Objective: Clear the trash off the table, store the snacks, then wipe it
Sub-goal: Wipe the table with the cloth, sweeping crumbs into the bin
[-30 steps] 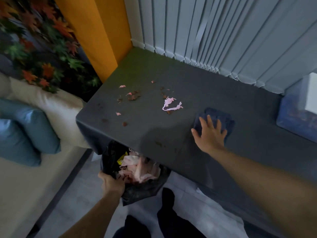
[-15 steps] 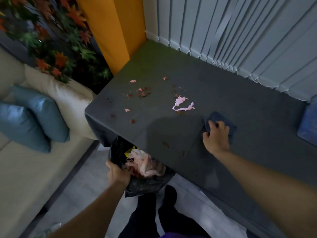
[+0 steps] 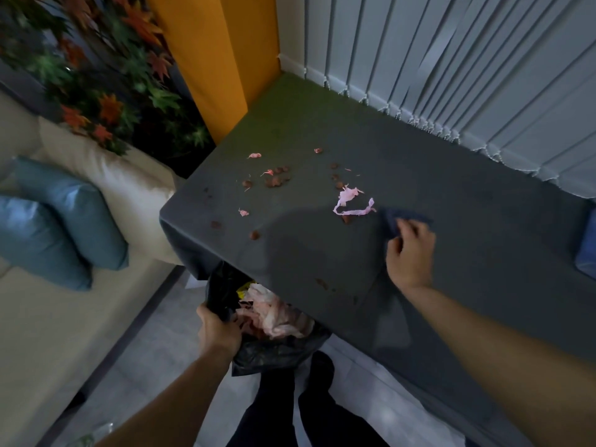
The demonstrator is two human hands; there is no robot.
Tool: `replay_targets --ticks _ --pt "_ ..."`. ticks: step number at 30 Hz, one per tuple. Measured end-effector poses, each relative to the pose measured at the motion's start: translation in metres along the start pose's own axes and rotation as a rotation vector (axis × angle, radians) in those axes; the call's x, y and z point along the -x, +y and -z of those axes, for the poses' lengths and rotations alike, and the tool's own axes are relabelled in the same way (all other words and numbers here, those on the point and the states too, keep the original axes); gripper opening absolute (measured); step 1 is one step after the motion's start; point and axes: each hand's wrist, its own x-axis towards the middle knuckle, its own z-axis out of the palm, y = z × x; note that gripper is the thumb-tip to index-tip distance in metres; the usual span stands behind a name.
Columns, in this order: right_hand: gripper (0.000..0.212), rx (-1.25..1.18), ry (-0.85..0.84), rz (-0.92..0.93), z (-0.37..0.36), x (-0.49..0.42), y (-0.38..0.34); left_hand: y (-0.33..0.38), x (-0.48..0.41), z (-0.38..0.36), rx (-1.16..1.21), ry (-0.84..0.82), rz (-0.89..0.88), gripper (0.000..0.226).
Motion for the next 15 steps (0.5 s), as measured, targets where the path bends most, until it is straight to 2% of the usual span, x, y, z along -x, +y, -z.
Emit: replay_targets --ticks 2,4,6,10,12,15 --pt "0.043 -0.018 0.045 -0.201 -0.003 -0.027 -0.005 0.000 -0.004 0.001 0.000 0.001 0.000 0.046" --pt "0.043 0.015 -0.028 -0.229 -0.010 -0.048 -0.012 0.001 -0.008 0.003 0.002 0.002 0.007 0.047" --pt "0.040 0.050 -0.127 -0.131 -0.019 -0.057 -0.024 0.002 -0.011 0.005 0.007 0.010 0.015 0.049" --pt "0.036 -0.044 -0.308 0.202 -0.030 -0.034 -0.050 0.003 -0.020 0.008 0.016 0.014 0.032 0.053" --pt "0.035 -0.101 -0.247 0.249 -0.032 -0.026 -0.054 0.003 -0.024 0.010 0.022 0.009 0.033 0.053" --pt "0.035 -0.082 -0.060 0.108 -0.035 -0.041 -0.053 0.003 -0.030 0.015 0.028 0.004 0.029 0.054"
